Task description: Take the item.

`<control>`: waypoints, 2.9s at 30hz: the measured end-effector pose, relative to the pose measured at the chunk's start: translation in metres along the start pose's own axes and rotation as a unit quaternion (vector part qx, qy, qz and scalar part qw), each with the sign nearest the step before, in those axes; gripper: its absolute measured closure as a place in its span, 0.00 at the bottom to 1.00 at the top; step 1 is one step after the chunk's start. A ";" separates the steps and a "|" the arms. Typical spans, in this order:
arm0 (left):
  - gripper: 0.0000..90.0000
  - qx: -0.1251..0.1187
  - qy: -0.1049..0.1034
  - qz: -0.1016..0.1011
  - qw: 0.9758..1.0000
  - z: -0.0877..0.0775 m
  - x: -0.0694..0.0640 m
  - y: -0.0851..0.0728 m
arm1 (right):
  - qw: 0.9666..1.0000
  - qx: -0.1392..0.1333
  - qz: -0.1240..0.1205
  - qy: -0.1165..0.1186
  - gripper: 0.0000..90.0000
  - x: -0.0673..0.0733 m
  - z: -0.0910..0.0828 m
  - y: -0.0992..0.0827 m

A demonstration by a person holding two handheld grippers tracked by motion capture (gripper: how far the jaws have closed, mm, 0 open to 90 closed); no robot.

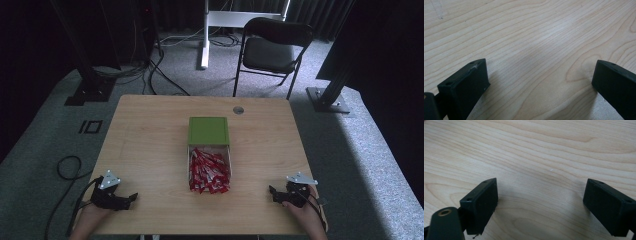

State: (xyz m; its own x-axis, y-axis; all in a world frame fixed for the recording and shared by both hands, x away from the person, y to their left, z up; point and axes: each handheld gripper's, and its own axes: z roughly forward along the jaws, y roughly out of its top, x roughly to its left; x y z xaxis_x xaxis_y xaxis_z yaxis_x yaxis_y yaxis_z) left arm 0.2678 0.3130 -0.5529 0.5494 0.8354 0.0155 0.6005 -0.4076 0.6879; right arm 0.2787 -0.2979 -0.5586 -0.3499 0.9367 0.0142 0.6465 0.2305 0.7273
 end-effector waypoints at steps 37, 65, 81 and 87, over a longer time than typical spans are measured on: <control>0.02 0.000 0.000 0.000 1.000 0.000 0.000 0.000 | 1.000 -0.009 0.022 -0.008 0.16 -0.002 -0.006 0.012; 0.02 0.001 0.000 -0.001 1.000 0.000 0.000 0.000 | 0.997 -0.071 -0.004 0.024 0.16 0.027 -0.023 0.078; 0.02 0.001 0.000 -0.001 1.000 0.000 0.000 0.000 | 0.993 -0.102 -0.015 0.059 0.16 0.052 -0.030 0.107; 0.02 0.001 0.000 0.000 1.000 0.000 0.000 0.000 | 0.991 -0.110 -0.027 0.067 0.16 0.063 -0.032 0.116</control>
State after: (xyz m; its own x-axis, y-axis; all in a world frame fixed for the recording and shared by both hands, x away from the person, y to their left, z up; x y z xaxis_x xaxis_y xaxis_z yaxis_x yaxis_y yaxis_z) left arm 0.2678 0.3131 -0.5528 0.5490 0.8357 0.0147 0.6019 -0.4075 0.6868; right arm 0.3104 -0.2202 -0.4514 -0.4766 0.8776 0.0515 0.4665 0.2028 0.8610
